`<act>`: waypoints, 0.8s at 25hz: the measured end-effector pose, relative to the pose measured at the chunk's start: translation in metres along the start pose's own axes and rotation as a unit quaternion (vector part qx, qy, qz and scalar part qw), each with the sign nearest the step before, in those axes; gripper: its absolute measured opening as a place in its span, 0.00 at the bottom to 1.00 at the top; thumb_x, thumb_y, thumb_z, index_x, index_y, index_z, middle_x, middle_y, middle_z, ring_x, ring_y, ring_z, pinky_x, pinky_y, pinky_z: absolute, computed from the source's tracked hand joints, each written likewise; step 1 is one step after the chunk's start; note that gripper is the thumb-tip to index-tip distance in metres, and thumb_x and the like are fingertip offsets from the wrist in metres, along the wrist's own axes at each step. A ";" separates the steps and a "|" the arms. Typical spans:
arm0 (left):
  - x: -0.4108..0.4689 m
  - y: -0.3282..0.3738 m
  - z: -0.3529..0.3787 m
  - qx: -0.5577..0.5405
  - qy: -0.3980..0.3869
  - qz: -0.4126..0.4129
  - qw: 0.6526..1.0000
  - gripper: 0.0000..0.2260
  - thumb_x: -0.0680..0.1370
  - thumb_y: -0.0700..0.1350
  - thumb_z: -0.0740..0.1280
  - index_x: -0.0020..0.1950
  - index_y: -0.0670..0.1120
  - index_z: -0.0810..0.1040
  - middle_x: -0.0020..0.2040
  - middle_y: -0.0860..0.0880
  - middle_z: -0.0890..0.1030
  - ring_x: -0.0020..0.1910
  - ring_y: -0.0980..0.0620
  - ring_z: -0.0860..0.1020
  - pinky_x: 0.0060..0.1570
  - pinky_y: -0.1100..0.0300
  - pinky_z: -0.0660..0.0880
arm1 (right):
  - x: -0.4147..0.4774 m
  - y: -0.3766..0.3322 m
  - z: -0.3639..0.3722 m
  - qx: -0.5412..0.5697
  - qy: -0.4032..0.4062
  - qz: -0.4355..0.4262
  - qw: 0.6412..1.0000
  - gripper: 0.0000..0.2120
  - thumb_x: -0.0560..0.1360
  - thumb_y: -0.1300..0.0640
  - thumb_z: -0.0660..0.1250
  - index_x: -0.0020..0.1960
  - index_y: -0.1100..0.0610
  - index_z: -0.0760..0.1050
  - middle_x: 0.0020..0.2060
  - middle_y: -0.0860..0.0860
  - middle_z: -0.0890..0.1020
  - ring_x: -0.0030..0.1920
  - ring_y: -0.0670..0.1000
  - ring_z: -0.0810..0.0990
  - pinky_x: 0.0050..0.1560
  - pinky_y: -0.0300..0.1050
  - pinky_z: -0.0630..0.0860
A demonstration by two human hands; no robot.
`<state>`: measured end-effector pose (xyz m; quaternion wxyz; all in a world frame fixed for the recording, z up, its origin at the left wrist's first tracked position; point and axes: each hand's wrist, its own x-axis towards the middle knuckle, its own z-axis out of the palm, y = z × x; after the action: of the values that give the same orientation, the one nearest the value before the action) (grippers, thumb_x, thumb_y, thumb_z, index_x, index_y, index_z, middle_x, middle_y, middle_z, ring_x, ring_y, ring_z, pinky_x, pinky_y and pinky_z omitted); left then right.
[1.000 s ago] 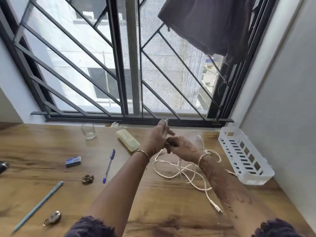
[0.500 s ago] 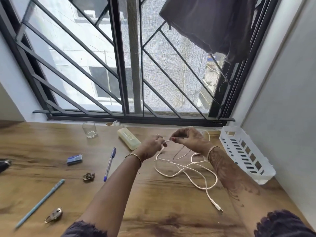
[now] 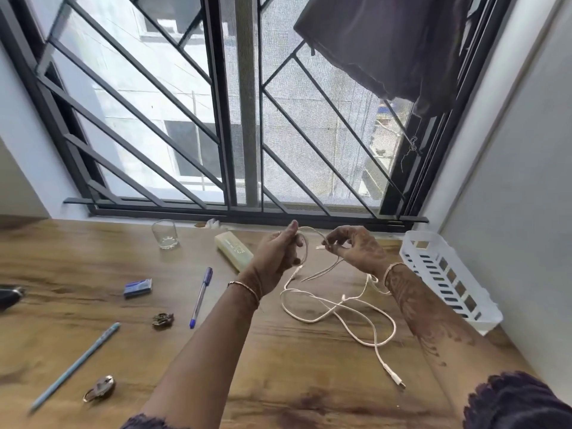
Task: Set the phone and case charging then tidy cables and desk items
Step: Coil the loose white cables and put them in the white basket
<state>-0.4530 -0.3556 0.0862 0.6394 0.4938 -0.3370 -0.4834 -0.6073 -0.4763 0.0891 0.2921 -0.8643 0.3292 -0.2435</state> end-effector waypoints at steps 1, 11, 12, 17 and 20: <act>0.000 0.001 0.003 -0.018 -0.001 -0.001 1.000 0.18 0.79 0.55 0.60 0.34 0.45 0.72 0.20 0.55 0.61 0.18 0.58 0.58 0.29 0.65 0.68 | 0.001 0.000 0.001 -0.025 0.009 -0.004 1.000 0.05 0.70 0.60 0.73 0.41 0.51 0.81 0.39 0.47 0.82 0.39 0.45 0.77 0.40 0.27 0.69; 0.000 0.023 0.019 -0.164 -0.005 0.009 0.986 0.18 0.80 0.55 0.58 0.34 0.47 0.71 0.18 0.55 0.60 0.17 0.58 0.61 0.26 0.66 0.71 | -0.010 0.020 0.009 -0.198 -0.010 0.070 0.978 0.09 0.72 0.49 0.72 0.49 0.51 0.82 0.45 0.48 0.80 0.46 0.48 0.79 0.42 0.36 0.67; -0.002 0.023 0.019 -0.176 -0.002 0.010 0.984 0.18 0.80 0.54 0.58 0.34 0.46 0.71 0.18 0.55 0.60 0.17 0.58 0.61 0.26 0.66 0.71 | -0.012 0.023 0.010 -0.204 -0.015 0.082 0.975 0.09 0.71 0.48 0.72 0.49 0.51 0.82 0.46 0.48 0.80 0.48 0.49 0.79 0.43 0.36 0.66; -0.002 0.025 0.019 -0.223 0.000 0.017 0.975 0.18 0.81 0.54 0.57 0.36 0.45 0.71 0.19 0.55 0.59 0.16 0.59 0.58 0.25 0.67 0.72 | -0.017 0.038 0.020 -0.245 -0.008 0.130 0.961 0.08 0.72 0.50 0.68 0.51 0.45 0.80 0.54 0.49 0.79 0.56 0.53 0.78 0.55 0.41 0.73; -0.005 0.028 0.022 -0.236 0.001 0.022 0.972 0.18 0.81 0.54 0.57 0.37 0.45 0.71 0.18 0.55 0.60 0.16 0.60 0.59 0.25 0.67 0.71 | -0.018 0.037 0.021 -0.283 0.020 0.162 0.945 0.11 0.70 0.49 0.70 0.52 0.43 0.79 0.57 0.49 0.75 0.57 0.54 0.75 0.60 0.47 0.73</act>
<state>-0.4662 -0.3565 0.1199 0.7489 0.3222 -0.2237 -0.5341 -0.6224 -0.4785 0.0452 0.0640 -0.8410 0.5264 -0.1070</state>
